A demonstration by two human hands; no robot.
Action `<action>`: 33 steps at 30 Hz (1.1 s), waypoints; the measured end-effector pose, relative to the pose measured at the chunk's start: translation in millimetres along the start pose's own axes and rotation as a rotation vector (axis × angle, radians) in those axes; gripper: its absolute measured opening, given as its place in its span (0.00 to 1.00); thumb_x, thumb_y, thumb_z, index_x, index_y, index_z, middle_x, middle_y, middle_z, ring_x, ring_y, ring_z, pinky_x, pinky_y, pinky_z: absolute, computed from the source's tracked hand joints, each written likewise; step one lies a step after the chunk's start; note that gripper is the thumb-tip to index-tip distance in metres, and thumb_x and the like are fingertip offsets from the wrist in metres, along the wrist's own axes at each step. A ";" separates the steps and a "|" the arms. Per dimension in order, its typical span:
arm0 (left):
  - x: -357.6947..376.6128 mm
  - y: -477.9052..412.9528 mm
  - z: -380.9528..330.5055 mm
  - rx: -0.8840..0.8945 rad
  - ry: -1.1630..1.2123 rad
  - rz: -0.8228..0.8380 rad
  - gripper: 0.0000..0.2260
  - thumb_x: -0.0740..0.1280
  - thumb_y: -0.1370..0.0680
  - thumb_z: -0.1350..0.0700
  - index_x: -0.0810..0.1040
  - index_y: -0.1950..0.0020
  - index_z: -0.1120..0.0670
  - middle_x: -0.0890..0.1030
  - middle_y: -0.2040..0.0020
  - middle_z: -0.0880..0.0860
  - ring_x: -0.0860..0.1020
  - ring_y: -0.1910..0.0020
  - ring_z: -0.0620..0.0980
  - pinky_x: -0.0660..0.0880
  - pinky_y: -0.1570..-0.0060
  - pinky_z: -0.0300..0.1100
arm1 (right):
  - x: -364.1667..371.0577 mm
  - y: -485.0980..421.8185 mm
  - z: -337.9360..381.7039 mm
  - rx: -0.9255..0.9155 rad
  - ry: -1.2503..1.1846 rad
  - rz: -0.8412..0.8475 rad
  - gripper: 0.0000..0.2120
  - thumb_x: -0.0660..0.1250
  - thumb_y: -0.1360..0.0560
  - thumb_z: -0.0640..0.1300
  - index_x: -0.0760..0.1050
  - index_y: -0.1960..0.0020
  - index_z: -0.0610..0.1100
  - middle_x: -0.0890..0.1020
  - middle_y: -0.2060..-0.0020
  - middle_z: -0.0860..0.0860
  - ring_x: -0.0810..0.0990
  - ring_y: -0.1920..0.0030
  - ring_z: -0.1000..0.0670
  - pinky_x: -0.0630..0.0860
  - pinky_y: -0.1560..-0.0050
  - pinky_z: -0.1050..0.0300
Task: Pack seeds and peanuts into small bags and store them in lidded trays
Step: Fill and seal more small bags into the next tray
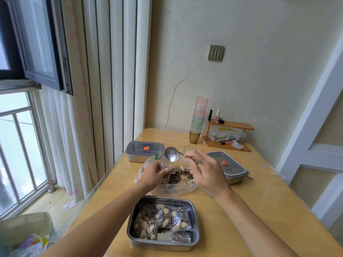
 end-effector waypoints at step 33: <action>8.8 -7.4 -3.2 0.077 0.375 0.303 0.11 0.77 0.24 0.57 0.82 0.45 0.60 0.83 0.59 0.47 0.79 0.60 0.44 0.75 0.57 0.39 | 88.2 29.1 -83.1 0.787 -0.532 0.181 0.10 0.66 0.18 0.39 0.80 0.43 0.52 0.82 0.54 0.51 0.78 0.70 0.51 0.75 0.65 0.60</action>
Point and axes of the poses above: each hand's wrist, its own y-axis away from the middle knuckle, its own x-axis out of the palm, z = x × y, the point moved 4 cm from there along -y, towards the middle knuckle
